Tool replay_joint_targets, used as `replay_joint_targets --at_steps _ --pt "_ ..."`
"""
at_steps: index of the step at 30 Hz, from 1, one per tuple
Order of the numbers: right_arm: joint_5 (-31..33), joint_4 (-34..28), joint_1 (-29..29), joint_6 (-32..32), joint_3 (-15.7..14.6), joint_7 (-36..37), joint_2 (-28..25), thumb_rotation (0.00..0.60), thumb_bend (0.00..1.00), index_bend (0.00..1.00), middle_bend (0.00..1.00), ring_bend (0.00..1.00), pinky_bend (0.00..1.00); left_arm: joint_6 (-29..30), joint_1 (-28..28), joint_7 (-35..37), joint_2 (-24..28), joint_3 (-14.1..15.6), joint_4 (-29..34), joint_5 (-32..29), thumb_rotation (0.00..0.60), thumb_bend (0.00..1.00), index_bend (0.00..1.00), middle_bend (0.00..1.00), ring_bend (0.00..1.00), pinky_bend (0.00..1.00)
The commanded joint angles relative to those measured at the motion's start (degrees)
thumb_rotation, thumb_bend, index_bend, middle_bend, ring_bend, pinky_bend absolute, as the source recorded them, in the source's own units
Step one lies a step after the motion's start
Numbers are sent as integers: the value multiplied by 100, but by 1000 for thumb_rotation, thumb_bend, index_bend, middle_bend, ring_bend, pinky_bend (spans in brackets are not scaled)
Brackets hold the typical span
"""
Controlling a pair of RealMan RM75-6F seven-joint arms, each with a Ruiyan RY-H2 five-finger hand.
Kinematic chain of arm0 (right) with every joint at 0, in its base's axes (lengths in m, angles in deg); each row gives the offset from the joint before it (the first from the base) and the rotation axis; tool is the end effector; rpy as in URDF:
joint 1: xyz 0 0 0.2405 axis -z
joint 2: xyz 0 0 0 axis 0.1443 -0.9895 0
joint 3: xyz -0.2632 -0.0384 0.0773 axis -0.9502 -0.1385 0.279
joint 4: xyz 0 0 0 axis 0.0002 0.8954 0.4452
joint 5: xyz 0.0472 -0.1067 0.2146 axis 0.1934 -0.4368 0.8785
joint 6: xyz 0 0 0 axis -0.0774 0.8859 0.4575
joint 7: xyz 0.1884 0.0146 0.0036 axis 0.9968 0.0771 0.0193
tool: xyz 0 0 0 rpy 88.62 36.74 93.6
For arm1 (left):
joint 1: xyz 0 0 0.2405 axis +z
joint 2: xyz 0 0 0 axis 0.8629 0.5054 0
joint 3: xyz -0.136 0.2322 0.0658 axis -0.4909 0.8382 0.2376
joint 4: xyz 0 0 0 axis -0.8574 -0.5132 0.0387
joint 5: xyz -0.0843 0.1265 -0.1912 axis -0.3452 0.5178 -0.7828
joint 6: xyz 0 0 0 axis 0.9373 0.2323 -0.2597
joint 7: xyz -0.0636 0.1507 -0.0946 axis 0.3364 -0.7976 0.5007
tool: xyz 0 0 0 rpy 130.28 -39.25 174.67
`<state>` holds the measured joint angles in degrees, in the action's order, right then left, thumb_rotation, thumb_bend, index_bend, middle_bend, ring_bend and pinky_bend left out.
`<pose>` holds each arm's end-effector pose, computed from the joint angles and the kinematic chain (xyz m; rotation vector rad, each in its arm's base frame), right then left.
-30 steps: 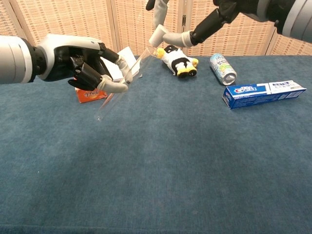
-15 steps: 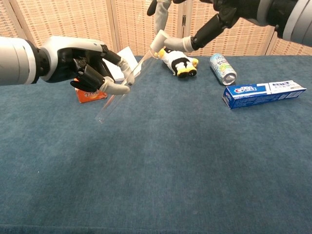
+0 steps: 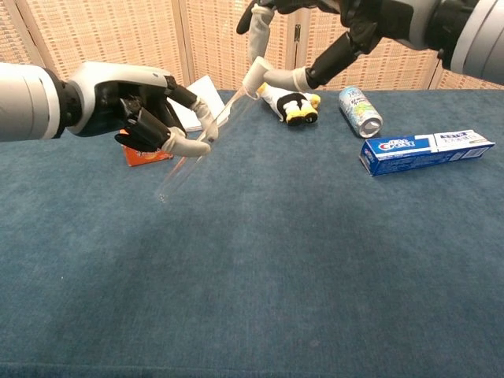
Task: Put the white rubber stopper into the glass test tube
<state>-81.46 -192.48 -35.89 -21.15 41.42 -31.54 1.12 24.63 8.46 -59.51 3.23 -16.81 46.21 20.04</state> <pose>-0.0281 -0.3518 0.0140 1.9850 -0.9972 1.4356 -0.0624 0.3731 -0.0238 -1.7430 -1.7360 -1.1295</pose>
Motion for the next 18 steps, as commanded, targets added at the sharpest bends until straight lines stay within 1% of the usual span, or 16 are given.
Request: replay_joint_targets --at_steps 1,18 --pt "9 6 -6 -2 -9 -20 14 600 477 620 204 0 0 4 -6 -3 -7 3 -1 -5 600 369 577 1000 1000 1000" --pt "4 55 2 20 -58 17 60 600 477 620 212 0 0 -4 -18 -5 -5 49 -50 -15 600 370 577 1000 1000 1000"
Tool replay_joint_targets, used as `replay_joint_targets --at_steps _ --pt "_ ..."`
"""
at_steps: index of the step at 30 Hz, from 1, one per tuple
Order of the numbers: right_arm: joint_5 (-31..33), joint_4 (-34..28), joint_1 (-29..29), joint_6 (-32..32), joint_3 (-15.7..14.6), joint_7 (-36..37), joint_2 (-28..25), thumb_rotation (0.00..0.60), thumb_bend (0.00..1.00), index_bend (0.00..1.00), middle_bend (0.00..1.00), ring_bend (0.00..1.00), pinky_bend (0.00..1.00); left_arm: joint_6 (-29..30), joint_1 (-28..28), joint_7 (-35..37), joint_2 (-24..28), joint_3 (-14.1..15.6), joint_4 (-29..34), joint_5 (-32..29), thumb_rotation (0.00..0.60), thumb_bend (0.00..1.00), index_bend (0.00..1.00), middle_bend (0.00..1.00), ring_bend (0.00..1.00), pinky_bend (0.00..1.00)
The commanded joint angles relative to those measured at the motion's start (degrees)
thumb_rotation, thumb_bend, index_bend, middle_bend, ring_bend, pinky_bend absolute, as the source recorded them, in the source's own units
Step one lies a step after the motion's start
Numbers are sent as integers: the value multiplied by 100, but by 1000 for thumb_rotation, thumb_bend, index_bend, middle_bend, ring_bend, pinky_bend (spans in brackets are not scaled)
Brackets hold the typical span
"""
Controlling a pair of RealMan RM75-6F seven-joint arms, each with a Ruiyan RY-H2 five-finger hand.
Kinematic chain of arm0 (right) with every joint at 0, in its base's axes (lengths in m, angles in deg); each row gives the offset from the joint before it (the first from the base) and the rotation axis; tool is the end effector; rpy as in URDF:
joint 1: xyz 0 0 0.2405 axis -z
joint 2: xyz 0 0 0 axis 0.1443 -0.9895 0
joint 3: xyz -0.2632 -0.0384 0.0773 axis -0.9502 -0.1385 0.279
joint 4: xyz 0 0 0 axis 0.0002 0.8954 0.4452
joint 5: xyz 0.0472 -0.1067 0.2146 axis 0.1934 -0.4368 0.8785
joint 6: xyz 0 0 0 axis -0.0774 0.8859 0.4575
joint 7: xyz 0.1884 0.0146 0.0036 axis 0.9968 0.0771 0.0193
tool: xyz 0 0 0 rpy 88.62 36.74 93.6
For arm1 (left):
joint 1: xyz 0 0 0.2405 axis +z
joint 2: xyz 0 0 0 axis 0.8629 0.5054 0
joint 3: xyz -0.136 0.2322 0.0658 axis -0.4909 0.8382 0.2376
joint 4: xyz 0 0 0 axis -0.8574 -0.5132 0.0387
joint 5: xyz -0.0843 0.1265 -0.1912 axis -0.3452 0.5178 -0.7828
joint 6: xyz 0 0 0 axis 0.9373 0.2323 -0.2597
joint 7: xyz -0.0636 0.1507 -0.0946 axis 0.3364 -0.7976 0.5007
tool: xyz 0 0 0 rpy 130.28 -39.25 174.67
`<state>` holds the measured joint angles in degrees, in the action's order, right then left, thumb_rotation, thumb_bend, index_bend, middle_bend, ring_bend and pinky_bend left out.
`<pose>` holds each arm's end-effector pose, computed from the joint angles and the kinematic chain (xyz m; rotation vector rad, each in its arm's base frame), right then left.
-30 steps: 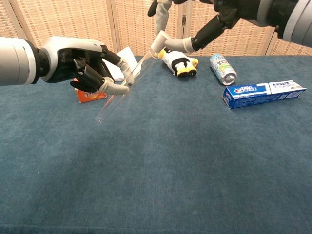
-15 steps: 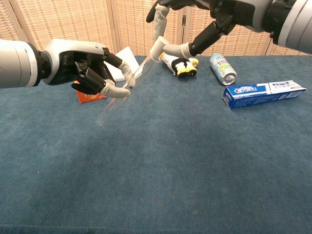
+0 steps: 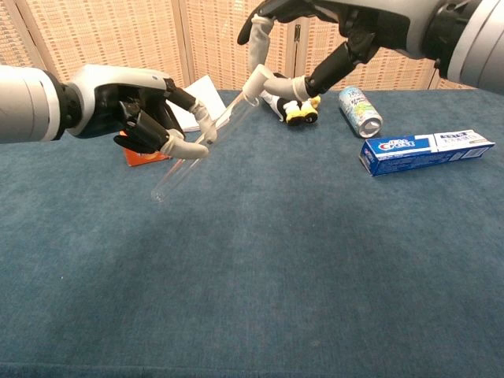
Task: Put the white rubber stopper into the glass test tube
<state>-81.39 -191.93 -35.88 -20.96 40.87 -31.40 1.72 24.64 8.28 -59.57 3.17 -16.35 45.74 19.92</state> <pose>-0.0311 -0.3513 0.0097 1.9845 -1.0082 1.4289 -0.0657 0.3742 -0.0250 -1.7426 -1.7308 -1.1179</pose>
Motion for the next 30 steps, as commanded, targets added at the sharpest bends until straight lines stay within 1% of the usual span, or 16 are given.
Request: replay_joint_targets --at_steps 1,30 --pt "-7 0 3 -1 -8 5 -1 600 478 620 212 0 0 -9 -1 1 2 6 -3 -6 600 369 577 1000 1000 1000" --pt "122 105 -107 -116 -10 -74 157 600 480 620 212 0 0 49 -89 -140 -55 41 24 -73 600 369 576 1000 1000 1000"
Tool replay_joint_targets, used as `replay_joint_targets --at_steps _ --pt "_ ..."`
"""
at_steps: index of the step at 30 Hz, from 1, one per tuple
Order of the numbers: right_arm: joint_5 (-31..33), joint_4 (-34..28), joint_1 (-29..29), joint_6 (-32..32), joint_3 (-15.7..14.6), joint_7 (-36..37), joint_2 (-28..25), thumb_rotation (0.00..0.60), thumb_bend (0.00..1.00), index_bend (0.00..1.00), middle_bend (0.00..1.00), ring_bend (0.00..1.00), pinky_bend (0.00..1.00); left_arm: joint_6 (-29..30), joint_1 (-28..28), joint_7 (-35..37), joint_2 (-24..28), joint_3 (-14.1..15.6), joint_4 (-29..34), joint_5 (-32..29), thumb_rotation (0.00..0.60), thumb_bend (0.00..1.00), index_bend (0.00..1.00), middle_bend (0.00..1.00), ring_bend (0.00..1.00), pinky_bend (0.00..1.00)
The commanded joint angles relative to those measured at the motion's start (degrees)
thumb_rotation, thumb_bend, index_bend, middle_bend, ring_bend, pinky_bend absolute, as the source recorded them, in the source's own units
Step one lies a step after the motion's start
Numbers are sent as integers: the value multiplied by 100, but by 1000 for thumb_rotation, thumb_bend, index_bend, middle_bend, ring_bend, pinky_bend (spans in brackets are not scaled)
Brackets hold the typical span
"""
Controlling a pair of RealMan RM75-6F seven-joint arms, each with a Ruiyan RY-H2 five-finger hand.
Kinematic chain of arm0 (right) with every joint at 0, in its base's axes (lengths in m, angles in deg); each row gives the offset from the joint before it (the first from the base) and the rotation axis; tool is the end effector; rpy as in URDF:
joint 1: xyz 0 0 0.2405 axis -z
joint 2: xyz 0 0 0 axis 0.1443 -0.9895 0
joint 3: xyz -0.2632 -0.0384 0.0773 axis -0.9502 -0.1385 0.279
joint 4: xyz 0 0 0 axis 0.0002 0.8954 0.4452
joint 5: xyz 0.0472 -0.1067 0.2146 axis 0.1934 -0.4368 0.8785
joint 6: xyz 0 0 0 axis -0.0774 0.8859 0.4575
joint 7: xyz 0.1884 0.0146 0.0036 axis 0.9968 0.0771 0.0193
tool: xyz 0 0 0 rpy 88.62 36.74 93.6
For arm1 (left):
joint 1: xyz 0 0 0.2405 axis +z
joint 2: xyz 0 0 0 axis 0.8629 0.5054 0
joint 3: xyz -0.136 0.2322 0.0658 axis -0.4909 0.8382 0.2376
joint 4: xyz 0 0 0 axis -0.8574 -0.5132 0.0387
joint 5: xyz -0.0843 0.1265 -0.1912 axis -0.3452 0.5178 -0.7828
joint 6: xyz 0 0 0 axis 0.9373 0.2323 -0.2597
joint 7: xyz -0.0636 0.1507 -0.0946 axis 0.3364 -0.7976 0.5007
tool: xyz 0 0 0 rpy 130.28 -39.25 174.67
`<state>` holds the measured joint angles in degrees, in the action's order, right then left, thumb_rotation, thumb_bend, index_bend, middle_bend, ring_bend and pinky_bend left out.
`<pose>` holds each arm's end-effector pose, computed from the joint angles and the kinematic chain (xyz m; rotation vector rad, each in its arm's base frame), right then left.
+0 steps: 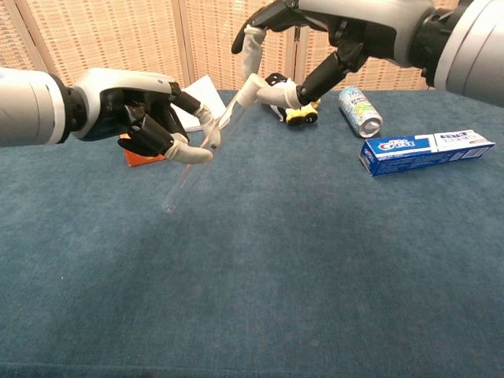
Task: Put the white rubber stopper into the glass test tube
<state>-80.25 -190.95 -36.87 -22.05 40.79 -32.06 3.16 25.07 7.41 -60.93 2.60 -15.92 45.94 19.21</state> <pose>-0.0281 -0.3523 -0.0009 2.0044 -1.0204 1.4108 -0.0617 0.3718 -0.0291 -1.7640 -1.7171 -1.1052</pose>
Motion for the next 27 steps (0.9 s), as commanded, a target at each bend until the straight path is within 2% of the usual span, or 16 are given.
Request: replay_joint_targets --at_steps 1,24,27 --pt "11 13 -12 -8 -3 -18 22 600 480 620 212 0 0 9 -3 -5 3 -5 4 -2 600 369 576 1000 1000 1000" --pt "105 212 -107 -107 -55 -137 228 600 480 620 214 0 0 -41 16 33 57 22 -10 20 600 369 576 1000 1000 1000" --pt "135 231 -121 -137 -65 -163 239 600 422 619 210 0 0 -42 24 40 63 31 -29 21 600 369 576 1000 1000 1000"
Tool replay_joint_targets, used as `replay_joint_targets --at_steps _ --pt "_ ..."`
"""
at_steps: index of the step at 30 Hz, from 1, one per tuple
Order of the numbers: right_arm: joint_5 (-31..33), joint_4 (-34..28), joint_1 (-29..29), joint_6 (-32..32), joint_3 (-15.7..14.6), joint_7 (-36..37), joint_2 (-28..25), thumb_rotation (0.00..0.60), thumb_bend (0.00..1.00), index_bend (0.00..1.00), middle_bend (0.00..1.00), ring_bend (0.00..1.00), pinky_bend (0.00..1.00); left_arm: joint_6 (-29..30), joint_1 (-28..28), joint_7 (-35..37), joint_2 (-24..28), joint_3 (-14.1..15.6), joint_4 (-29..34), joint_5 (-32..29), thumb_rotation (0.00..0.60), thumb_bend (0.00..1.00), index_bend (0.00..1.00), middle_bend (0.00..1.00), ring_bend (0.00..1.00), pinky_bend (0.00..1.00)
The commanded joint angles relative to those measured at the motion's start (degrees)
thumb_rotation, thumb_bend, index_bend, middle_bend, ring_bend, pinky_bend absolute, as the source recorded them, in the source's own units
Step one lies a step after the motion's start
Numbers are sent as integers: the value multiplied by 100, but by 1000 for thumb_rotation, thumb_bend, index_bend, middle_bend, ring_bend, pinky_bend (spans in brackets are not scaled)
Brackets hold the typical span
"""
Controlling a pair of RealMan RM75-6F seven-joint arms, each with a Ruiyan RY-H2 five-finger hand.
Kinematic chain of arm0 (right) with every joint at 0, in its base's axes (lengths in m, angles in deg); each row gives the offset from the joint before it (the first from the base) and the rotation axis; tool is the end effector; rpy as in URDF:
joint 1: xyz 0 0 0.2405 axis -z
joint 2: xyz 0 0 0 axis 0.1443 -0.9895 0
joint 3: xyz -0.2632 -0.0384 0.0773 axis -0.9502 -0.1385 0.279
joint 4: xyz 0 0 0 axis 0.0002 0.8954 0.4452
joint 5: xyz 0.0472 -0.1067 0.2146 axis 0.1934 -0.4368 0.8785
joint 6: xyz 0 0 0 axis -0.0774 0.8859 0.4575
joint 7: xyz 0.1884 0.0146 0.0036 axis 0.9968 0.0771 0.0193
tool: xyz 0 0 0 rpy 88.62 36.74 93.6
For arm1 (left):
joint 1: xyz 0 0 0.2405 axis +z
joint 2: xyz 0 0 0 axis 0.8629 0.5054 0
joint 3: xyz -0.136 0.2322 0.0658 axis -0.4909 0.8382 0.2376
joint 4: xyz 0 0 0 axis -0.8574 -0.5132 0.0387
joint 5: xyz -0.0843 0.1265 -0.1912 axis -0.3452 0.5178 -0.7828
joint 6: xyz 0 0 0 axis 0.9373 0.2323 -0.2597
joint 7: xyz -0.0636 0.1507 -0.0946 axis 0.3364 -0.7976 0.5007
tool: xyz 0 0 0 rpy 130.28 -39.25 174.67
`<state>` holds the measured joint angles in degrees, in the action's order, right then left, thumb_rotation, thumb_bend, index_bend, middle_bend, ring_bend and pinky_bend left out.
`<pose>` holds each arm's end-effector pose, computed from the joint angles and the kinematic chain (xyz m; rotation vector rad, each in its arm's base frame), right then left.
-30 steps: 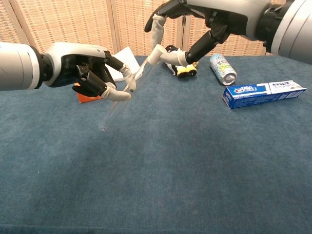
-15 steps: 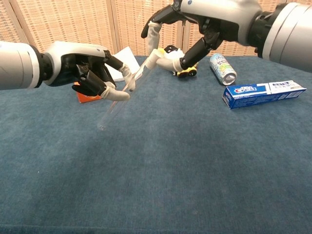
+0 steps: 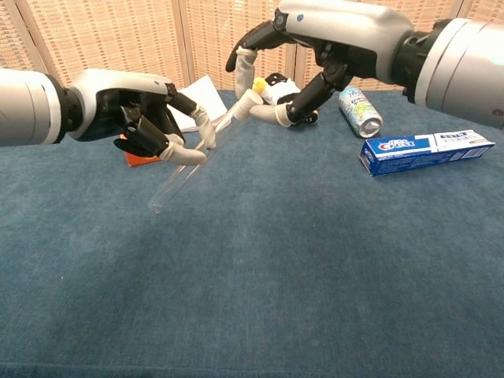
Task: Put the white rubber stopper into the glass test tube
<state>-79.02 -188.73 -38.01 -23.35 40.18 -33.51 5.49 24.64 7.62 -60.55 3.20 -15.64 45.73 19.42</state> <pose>-0.0289 -0.3541 -0.0183 2.0339 -1.0203 1.3684 -0.0665 0.3731 -0.0272 -1.7612 -1.7152 -1.0949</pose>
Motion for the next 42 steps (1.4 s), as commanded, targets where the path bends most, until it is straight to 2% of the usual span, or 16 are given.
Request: replay_joint_targets --at_steps 1,6,10,15,19,26,35,42 --pt "20 13 -10 -9 -5 -31 14 600 363 607 201 0 0 3 6 2 3 5 -16 0 600 369 576 1000 1000 1000" --pt "127 -1 -41 -67 1 -85 28 600 152 442 156 0 0 11 24 -9 9 34 -68 19 600 369 576 1000 1000 1000" --pt "167 -34 -34 -55 13 -93 8 600 80 347 141 0 0 41 40 -79 23 92 -139 38 600 370 576 1000 1000 1000" --pt "159 -107 54 43 3 -56 -112 600 66 300 128 0 0 140 42 -291 29 204 -279 55 600 370 576 1000 1000 1000" --pt "80 -177 227 241 -3 43 -359 600 66 287 124 0 0 355 -8 -747 -79 395 -491 47 600 369 576 1000 1000 1000" --pt "-78 -217 641 620 -85 262 -910 600 66 285 124 0 0 1023 -249 -1974 -702 625 -1012 -389 600 369 575 1000 1000 1000" --pt "-160 -64 1004 821 -193 594 -1282 600 66 285 124 0 0 1527 -693 -3362 -1636 562 -1665 -1148 600 369 559 1000 1000 1000" --pt "-229 92 1204 893 -268 816 -1410 600 66 285 124 0 0 1449 -887 -3810 -2124 420 -2224 -1526 600 369 542 1000 1000 1000"
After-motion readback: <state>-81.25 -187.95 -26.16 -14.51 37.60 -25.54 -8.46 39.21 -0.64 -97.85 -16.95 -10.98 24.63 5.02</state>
